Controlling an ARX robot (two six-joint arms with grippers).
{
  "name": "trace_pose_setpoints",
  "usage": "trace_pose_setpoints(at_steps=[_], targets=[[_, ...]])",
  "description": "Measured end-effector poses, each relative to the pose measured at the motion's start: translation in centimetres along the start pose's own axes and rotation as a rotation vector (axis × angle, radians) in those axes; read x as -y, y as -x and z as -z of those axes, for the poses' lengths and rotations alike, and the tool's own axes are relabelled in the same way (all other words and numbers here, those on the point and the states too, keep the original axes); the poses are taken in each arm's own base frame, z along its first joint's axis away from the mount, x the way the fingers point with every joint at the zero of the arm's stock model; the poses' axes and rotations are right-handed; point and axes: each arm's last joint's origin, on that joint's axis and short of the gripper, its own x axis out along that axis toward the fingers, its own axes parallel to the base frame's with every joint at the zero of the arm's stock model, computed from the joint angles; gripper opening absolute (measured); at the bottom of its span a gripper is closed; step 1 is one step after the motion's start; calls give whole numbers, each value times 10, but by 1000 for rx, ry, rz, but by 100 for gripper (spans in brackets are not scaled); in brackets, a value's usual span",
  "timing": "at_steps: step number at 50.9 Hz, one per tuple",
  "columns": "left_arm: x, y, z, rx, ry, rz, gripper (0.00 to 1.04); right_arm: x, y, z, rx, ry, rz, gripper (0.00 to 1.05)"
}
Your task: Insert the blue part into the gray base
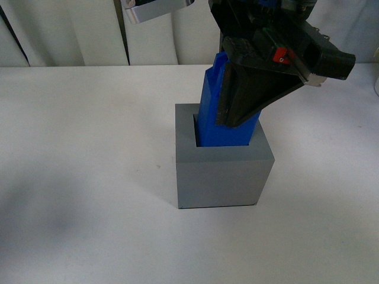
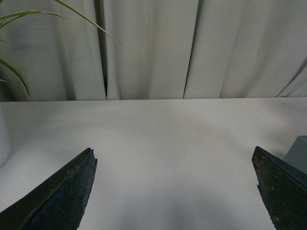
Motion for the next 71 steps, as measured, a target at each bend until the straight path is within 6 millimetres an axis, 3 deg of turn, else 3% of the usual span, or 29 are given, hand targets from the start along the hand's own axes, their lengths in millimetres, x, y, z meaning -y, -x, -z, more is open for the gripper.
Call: trace_pose_setpoints(at_steps=[2,16,29,34,41,56,71], targets=[[0,0,0,0,0,0,99,0,-1,0,0,2,0,50],[0,0,0,0,0,0,99,3,-1,5,63,-40,6,99],[0,0,0,0,0,0,99,-4,40,26,177,-103,98,97],[0,0,0,0,0,0,99,-17,63,36,251,-123,144,97],[0,0,0,0,0,0,99,-35,78,52,331,-151,246,97],[0,0,0,0,0,0,99,-80,74,98,561,-313,495,97],[0,0,0,0,0,0,99,-144,36,128,862,-626,824,97]])
